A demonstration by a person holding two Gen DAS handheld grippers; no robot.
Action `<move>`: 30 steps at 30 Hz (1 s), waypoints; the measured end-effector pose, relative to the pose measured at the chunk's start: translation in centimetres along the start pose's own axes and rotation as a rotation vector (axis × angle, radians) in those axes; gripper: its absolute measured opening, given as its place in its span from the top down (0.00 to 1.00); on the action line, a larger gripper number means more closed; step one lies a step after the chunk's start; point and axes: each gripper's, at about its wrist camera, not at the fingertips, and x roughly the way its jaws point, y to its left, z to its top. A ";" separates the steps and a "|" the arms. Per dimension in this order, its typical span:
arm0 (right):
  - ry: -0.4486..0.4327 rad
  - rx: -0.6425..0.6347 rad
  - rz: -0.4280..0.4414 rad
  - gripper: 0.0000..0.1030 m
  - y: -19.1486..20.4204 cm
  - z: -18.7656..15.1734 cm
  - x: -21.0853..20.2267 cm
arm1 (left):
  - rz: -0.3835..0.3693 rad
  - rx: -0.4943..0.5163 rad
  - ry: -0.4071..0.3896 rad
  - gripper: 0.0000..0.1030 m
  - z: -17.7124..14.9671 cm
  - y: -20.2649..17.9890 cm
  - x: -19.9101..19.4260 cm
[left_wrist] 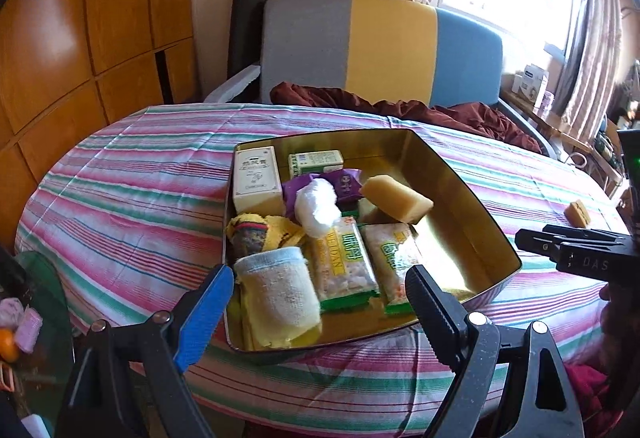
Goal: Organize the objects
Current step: 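Reach the right gripper to the clear plastic bundle and grasp it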
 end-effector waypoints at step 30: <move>0.161 0.749 -0.319 0.36 -32.0 -3.0 -5.8 | -0.193 0.195 0.043 0.14 1.5 -9.4 2.3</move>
